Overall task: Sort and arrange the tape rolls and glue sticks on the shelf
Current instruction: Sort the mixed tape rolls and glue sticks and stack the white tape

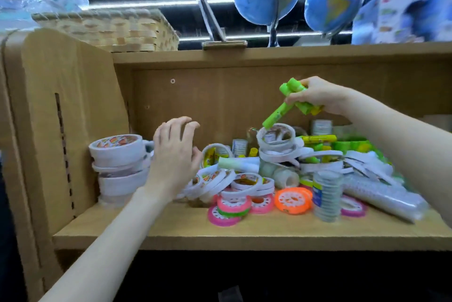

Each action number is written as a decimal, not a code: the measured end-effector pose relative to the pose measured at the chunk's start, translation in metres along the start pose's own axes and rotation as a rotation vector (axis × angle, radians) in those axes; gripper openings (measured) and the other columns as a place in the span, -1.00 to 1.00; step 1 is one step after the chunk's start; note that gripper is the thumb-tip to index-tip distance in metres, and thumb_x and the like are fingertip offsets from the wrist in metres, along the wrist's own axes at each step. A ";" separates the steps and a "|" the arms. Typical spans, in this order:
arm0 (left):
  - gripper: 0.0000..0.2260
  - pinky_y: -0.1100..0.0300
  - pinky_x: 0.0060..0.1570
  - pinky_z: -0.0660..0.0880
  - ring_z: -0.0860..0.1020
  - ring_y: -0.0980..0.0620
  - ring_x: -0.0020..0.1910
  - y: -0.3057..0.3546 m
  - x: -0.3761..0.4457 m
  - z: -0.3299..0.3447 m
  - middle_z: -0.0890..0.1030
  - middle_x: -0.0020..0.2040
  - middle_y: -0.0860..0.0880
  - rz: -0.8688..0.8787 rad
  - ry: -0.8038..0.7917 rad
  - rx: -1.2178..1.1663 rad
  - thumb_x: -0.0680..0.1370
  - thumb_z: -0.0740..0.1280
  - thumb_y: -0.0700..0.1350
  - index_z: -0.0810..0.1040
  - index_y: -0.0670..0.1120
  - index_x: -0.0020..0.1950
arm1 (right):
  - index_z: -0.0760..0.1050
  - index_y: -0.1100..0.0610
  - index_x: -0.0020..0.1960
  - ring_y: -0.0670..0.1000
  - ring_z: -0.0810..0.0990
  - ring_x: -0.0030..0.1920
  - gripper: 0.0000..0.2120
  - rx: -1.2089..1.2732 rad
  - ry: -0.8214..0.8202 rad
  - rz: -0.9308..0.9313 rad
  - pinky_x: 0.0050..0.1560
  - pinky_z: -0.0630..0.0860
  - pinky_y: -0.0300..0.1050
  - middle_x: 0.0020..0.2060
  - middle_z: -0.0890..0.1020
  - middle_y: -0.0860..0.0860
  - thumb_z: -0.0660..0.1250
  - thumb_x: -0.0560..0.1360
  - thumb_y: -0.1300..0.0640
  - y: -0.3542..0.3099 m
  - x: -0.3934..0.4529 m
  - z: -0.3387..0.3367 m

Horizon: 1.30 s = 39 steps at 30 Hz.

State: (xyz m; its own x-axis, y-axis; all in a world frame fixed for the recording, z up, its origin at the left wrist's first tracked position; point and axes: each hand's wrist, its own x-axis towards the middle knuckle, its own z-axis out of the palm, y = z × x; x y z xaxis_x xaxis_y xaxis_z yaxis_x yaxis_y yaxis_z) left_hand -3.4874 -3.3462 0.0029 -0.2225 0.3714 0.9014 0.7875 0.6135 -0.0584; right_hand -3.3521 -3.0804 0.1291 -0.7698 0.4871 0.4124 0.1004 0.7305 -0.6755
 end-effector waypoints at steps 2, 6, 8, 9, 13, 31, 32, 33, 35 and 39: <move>-0.60 -0.07 0.05 0.45 0.49 -0.20 0.05 0.032 0.018 0.014 0.52 0.11 -0.17 0.032 -0.037 -0.100 0.36 0.09 -0.08 0.49 -0.17 0.11 | 0.53 0.23 0.09 -0.04 0.44 -0.39 -0.73 -0.031 0.072 0.026 -0.45 0.32 -0.22 -0.34 0.49 0.03 0.41 0.42 0.19 0.019 -0.012 -0.033; -0.58 -0.02 -0.08 0.48 0.55 -0.19 -0.14 0.102 0.052 0.047 0.54 0.01 -0.17 0.149 -0.110 -0.258 0.35 0.08 -0.05 0.51 -0.20 0.08 | 0.53 0.18 0.00 -0.03 0.40 -0.40 -0.81 -0.074 0.207 0.098 -0.43 0.29 -0.19 -0.35 0.46 0.05 0.42 0.41 0.20 0.072 -0.030 -0.088; -0.53 0.00 -0.05 0.44 0.53 -0.18 -0.10 0.128 0.066 0.061 0.53 0.04 -0.14 0.186 -0.177 -0.292 0.36 0.05 0.02 0.50 -0.17 0.13 | 0.52 0.15 -0.06 -0.01 0.43 -0.37 -0.84 -0.093 0.262 0.108 -0.39 0.33 -0.17 -0.32 0.49 0.06 0.44 0.39 0.21 0.096 -0.031 -0.100; -0.49 0.01 -0.01 0.41 0.51 -0.17 -0.05 0.143 0.073 0.069 0.52 0.08 -0.12 0.192 -0.209 -0.314 0.37 0.03 0.07 0.49 -0.14 0.18 | 0.51 0.14 -0.09 0.00 0.46 -0.33 -0.84 -0.117 0.289 0.107 -0.36 0.37 -0.17 -0.30 0.50 0.05 0.45 0.38 0.19 0.109 -0.030 -0.107; -0.40 0.10 0.19 0.26 0.36 -0.05 0.22 0.180 0.093 0.098 0.38 0.27 0.03 0.259 -0.414 -0.277 0.35 -0.03 0.20 0.32 0.04 0.35 | 0.49 0.14 -0.01 0.07 0.53 -0.09 -0.76 -0.336 0.201 0.143 -0.22 0.40 -0.17 -0.11 0.53 0.07 0.45 0.39 0.11 0.148 -0.011 -0.116; -0.62 0.02 0.35 0.20 0.11 0.07 0.38 0.241 0.124 0.150 0.32 0.38 0.09 0.369 -0.621 -0.390 0.61 0.12 0.07 0.25 0.07 0.42 | 0.41 0.20 0.31 0.09 0.48 0.09 -0.46 -0.871 -0.055 0.199 0.02 0.38 -0.13 0.09 0.52 0.07 0.41 0.43 -0.03 0.239 0.001 -0.158; -0.62 0.02 0.35 0.21 0.11 0.07 0.38 0.240 0.124 0.149 0.33 0.38 0.09 0.363 -0.616 -0.396 0.61 0.12 0.07 0.25 0.06 0.42 | 0.41 0.20 0.32 0.06 0.46 0.04 -0.45 -0.888 -0.067 0.199 -0.02 0.37 -0.16 0.02 0.49 0.06 0.41 0.43 -0.04 0.240 0.000 -0.159; -0.62 0.02 0.34 0.21 0.12 0.08 0.38 0.241 0.124 0.149 0.33 0.38 0.09 0.360 -0.611 -0.396 0.61 0.12 0.06 0.25 0.06 0.42 | 0.42 0.19 0.31 0.06 0.46 0.04 -0.45 -0.900 -0.065 0.192 -0.01 0.38 -0.15 0.01 0.50 0.07 0.42 0.42 -0.05 0.241 -0.001 -0.161; -0.62 0.01 0.34 0.23 0.13 0.08 0.38 0.242 0.124 0.148 0.33 0.38 0.10 0.354 -0.603 -0.401 0.61 0.12 0.06 0.25 0.06 0.42 | 0.48 0.15 0.25 0.09 0.50 0.12 -0.49 -0.889 -0.056 0.176 0.07 0.44 -0.09 0.09 0.56 0.08 0.44 0.40 -0.08 0.244 0.000 -0.165; -0.65 0.05 0.29 0.27 0.25 0.06 0.33 0.238 0.123 0.145 0.37 0.35 0.08 0.324 -0.547 -0.441 0.61 0.12 0.03 0.29 0.04 0.40 | 0.56 0.12 0.13 0.05 0.49 0.04 -0.65 -0.881 -0.090 0.187 0.01 0.45 -0.12 0.05 0.57 0.08 0.45 0.41 -0.01 0.241 -0.003 -0.168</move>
State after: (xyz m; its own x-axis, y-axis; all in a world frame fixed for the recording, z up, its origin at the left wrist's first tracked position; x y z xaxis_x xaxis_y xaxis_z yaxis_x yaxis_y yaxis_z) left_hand -3.4112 -3.0532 0.0378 -0.1034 0.8469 0.5216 0.9924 0.1234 -0.0037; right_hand -3.2193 -2.8255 0.0679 -0.7352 0.6224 0.2686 0.6464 0.7630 0.0013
